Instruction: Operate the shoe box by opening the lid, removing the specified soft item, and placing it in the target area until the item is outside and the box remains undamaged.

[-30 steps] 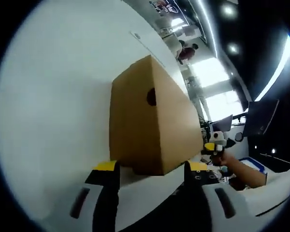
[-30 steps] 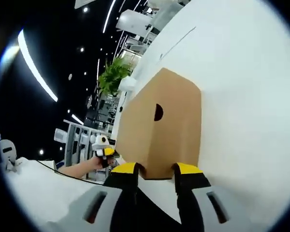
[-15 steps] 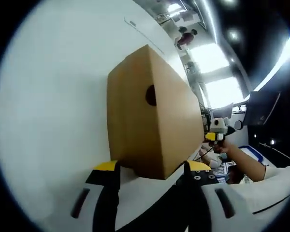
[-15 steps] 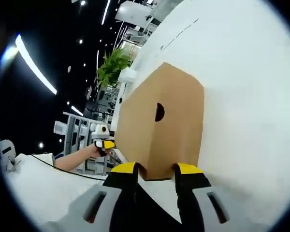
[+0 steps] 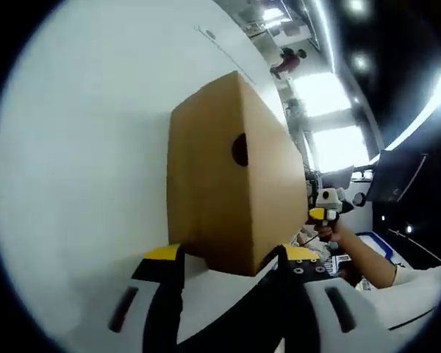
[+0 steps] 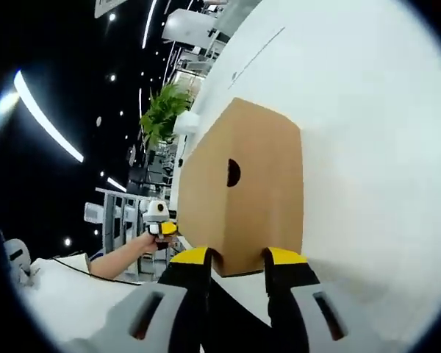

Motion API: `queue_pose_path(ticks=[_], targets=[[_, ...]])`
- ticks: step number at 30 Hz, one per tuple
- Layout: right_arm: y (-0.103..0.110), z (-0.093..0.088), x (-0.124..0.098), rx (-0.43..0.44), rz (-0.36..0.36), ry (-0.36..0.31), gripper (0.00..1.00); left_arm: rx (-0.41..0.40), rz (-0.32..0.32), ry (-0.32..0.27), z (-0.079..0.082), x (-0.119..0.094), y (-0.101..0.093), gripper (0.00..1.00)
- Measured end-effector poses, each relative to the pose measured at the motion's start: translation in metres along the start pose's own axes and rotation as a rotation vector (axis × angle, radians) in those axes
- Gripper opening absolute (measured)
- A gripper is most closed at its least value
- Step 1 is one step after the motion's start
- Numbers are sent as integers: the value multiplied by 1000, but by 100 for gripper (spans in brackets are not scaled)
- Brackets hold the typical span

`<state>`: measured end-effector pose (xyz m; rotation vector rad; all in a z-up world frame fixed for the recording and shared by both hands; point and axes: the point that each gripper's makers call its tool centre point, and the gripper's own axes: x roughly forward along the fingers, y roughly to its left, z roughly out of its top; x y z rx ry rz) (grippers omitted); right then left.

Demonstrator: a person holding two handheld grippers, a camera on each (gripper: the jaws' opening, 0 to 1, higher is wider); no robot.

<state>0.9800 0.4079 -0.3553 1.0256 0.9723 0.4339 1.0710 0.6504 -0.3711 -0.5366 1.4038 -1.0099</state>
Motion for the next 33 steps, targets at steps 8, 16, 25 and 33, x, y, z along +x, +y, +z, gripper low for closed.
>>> queue_pose_path(ticks=[8,16,25,33], targets=[[3,-4,-1,26,9,35,28,1,24,-11,1,-2,-2,48],[21,0,-6,108,60,-56,26,-2,3,10,0,-6,-6,40],[25,3,-9,148,88,-73,26,-32,-20,-1,3,-13,-10,35],[16,18,-18,229,173,-131,25,-85,-59,-32,4,-16,-15,38]])
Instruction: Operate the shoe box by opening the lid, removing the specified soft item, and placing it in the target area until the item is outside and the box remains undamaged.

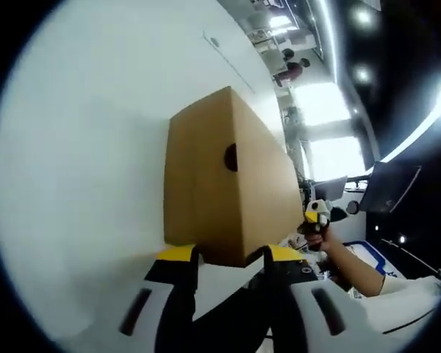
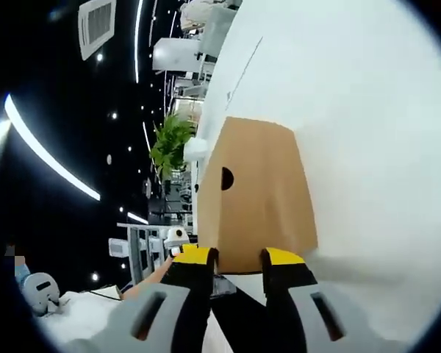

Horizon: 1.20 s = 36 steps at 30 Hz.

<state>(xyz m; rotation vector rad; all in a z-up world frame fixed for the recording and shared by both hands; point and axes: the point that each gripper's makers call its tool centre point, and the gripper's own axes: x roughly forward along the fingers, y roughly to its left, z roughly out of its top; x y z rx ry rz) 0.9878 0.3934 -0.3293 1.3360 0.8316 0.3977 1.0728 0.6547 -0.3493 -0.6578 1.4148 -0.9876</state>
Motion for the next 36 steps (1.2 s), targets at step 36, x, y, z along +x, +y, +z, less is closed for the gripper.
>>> queue_pose_path(ticks=[36], targets=[[39,-19,1,-321,38,-87,34,88,-41,-212,3,-17,-37,34]])
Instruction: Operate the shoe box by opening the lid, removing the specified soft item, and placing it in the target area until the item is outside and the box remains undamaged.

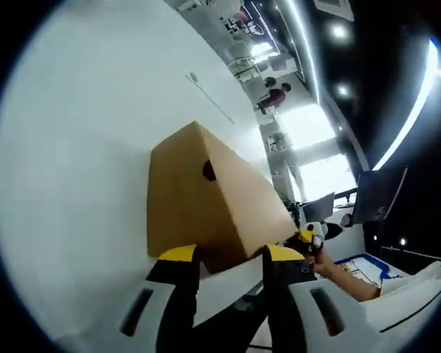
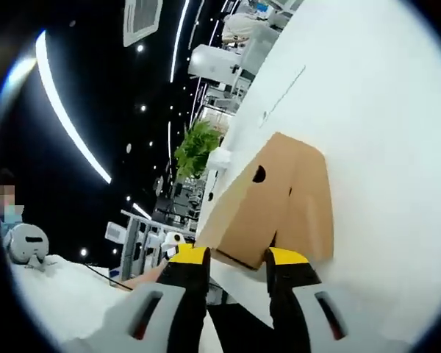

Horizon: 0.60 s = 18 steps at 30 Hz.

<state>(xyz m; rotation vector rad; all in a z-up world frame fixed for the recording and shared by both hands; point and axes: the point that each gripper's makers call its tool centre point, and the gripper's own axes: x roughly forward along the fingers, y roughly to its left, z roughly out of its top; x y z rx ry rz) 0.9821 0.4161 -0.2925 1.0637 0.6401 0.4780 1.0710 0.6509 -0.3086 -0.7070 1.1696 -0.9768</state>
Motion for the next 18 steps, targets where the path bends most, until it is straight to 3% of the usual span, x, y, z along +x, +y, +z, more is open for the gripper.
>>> queue_pose_path(ticks=[3,9,13,18], targets=[[11,-4,2,-29,7,1,41,0,5,-7,1,0,0,34],[18,-3,0,-157,-25,-20,39,4,-17,-23,5,-4,-6,35],[9,2,-3,-254,-90,-35,32,77,-24,-42,6,-7,-11,32],[3,0,0,-322,-157,-54,26,66,-25,-44,5,-5,-11,32]])
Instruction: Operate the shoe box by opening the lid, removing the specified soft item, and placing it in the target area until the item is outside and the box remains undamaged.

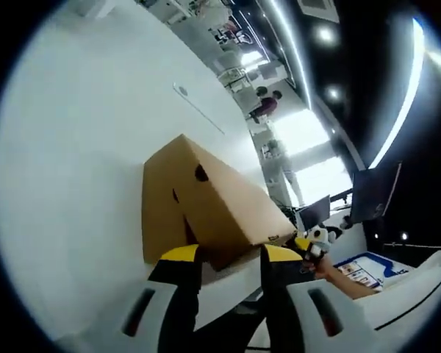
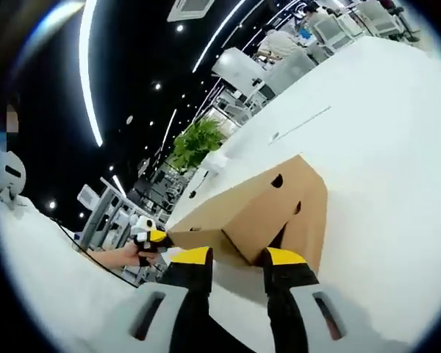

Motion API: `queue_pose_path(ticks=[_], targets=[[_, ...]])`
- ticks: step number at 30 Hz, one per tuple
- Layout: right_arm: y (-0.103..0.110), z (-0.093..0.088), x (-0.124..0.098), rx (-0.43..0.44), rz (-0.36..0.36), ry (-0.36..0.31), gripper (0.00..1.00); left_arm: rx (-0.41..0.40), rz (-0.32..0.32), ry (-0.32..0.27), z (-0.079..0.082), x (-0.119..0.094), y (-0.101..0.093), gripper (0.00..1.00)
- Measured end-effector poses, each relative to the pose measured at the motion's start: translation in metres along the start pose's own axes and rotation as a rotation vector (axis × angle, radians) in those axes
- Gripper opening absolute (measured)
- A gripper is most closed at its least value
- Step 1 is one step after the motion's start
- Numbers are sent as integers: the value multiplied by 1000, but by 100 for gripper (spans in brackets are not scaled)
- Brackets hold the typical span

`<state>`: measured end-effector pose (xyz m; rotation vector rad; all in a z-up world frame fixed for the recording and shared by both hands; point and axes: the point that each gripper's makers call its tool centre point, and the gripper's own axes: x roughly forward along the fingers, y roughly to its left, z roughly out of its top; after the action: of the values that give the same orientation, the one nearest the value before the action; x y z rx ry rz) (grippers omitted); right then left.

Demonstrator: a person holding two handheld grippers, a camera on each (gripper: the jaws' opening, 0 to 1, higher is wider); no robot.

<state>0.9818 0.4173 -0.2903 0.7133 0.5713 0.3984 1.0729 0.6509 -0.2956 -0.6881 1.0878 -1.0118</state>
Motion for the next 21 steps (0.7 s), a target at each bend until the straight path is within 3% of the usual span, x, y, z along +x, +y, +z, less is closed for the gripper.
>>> queue_pose_path(ticks=[5,18,21], targets=[[1,-1,6,-74,-20,2,25,-7,4,-32,1,-2,-1,32],[-15,8,1,-104,-52,-22,26,2,9,-84,5,-2,-5,31],[-20,2,1,-201,-75,35,25,7,16,-75,5,-2,-5,31]])
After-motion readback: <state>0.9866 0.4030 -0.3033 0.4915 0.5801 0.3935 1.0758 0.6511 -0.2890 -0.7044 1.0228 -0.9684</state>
